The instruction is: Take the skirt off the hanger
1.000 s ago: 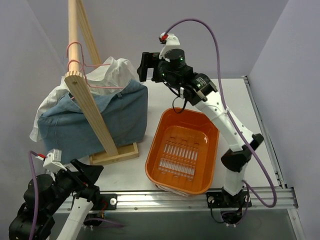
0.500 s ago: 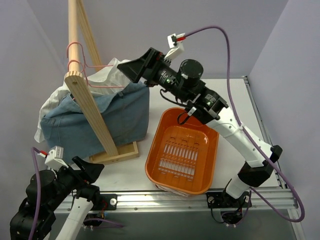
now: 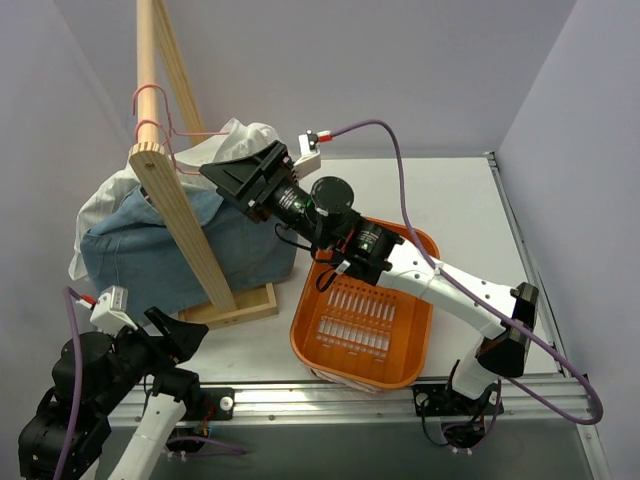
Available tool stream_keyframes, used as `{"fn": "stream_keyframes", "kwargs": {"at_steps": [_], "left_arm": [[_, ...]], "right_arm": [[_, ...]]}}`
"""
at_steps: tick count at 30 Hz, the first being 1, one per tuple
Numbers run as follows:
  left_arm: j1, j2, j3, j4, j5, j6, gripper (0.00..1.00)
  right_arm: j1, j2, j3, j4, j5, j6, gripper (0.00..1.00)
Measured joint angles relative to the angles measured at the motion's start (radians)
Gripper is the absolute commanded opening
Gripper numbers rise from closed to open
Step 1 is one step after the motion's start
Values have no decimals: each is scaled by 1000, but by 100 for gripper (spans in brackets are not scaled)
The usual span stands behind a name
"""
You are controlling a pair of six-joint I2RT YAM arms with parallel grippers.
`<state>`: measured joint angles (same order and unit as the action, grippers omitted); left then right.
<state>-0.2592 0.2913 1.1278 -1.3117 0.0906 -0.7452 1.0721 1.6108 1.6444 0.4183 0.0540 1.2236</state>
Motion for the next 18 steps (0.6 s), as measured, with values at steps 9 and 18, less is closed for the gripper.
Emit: {"fn": "stream_keyframes", "kwargs": {"at_steps": [9,18], "left_arm": [[0,1,37,-10,-4,2,85],[0,3,53,-25,-9,18,85]], "right_arm": [[50,36,-17,104,216,174,74],[100,153,36,113,353,267,72]]}}
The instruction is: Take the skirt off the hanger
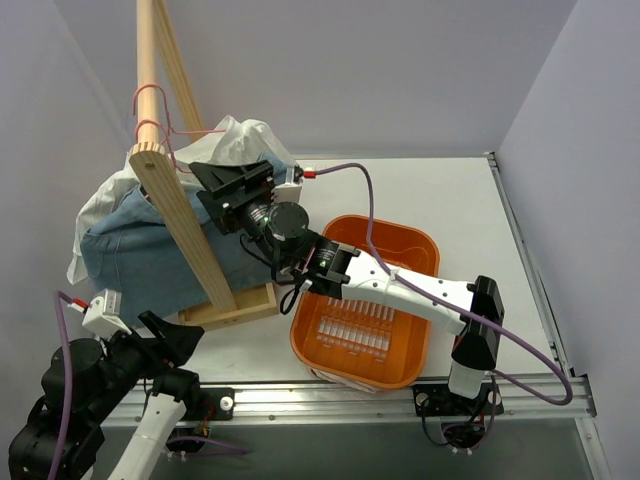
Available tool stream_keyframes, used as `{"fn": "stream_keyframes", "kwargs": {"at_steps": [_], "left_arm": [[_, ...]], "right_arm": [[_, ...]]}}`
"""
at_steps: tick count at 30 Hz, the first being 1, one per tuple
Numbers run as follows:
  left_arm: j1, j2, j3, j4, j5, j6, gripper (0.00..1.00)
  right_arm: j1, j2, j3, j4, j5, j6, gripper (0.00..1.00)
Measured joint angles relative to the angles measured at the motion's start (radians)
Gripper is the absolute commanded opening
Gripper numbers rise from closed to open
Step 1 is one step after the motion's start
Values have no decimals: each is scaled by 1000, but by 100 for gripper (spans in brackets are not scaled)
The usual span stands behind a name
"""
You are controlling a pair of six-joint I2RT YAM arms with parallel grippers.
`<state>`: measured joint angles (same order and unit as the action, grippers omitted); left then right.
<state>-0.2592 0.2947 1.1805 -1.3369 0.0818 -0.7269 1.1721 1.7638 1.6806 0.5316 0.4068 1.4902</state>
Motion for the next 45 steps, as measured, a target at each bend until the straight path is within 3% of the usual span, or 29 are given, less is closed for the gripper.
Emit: {"fn": "stream_keyframes", "kwargs": {"at_steps": [12,20,23,24,26,45], "left_arm": [[0,0,3,-7,0,6,85],[0,0,17,-8,0,7,85],[0,0,17,-8,-1,8,85],[0,0,18,-9,-1,10,85],[0,0,19,-9,-2,12,85],[0,13,43,-14,28,58,84]], "right_arm": [[38,0,-11,26,156,12,65],[32,68,84,17,206,35,46],[27,122,154,1,206,37,26],[25,139,174,-3,206,39,13],[24,163,204,-13,206,44,0],[-4,172,240,71,147,-19,0]]}}
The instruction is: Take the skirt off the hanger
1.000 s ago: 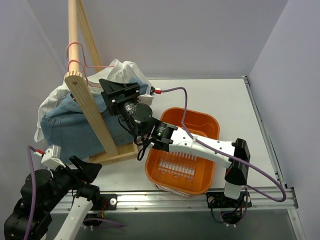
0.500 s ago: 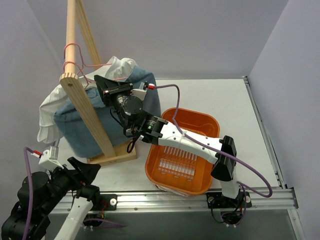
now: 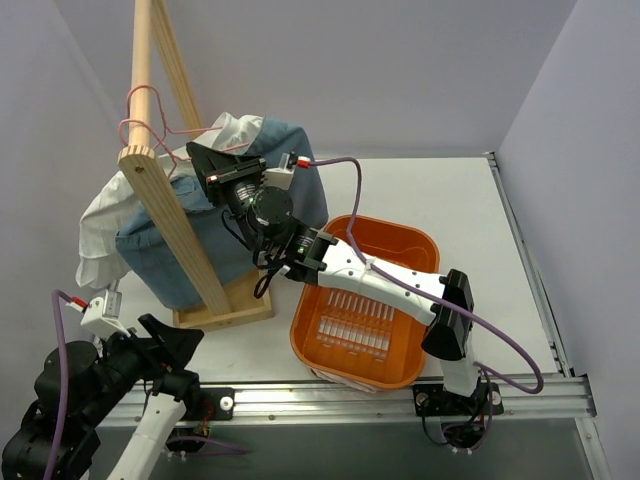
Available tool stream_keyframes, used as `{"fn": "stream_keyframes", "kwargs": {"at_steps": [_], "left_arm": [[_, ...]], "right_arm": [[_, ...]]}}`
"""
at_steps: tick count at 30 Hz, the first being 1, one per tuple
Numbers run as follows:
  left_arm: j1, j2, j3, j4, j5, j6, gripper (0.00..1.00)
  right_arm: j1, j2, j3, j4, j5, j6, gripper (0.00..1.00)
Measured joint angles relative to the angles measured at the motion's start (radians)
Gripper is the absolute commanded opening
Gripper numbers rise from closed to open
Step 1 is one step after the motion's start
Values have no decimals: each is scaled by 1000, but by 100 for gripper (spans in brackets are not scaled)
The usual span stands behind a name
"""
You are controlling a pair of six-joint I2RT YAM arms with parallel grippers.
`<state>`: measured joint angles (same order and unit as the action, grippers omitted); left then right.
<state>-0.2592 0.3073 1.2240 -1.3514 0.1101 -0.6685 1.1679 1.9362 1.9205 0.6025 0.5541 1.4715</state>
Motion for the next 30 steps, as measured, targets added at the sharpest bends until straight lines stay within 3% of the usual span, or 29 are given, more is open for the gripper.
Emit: {"fn": "stream_keyframes", "kwargs": {"at_steps": [18,30], "left_arm": [[0,106,12,-1,110,30,81],[0,229,149,-8,157,45,81]], "right_arm": [[5,71,104,90,-30,27,0],[-43,110,224,89,-89,19,0]]}}
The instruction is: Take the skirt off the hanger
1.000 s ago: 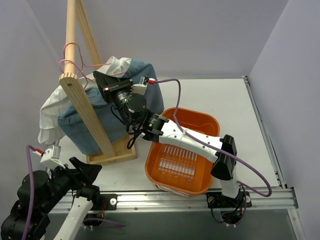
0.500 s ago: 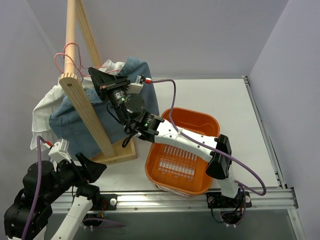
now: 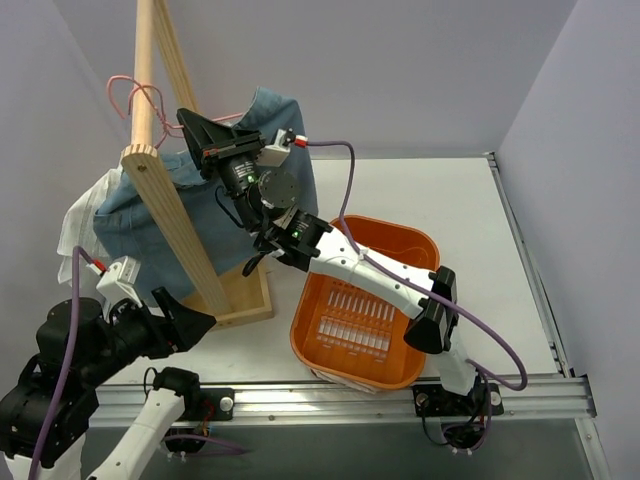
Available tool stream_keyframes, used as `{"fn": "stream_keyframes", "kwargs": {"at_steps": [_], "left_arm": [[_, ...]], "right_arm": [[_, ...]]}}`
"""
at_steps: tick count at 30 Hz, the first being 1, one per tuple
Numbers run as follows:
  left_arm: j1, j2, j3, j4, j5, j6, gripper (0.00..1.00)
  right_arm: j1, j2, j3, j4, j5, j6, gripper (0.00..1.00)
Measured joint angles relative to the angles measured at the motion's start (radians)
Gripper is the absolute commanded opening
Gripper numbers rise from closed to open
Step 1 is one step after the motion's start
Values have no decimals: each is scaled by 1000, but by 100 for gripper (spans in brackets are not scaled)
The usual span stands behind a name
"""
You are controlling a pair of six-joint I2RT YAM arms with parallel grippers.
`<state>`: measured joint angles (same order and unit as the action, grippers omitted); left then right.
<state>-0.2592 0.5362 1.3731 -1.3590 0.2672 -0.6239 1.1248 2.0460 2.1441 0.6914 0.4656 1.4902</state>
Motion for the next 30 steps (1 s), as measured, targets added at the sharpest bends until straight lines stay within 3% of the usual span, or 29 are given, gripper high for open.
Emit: {"fn": "stream_keyframes", "kwargs": {"at_steps": [8,17,25,30], "left_arm": [[0,18,58,50,96,-68,80],[3,14,48,262,265,-149,77],[34,182,291,297,296,-129,78],[50,241,401,405,351,-181,78]], "right_arm": [[-66,-118,-210,3,-7,-42,0],[-169,-466,-565,-34,48,-126,0],[-241,-700,-659,-138,81,-181,0],[-247,-837,-738,-206,95,-216,0]]}}
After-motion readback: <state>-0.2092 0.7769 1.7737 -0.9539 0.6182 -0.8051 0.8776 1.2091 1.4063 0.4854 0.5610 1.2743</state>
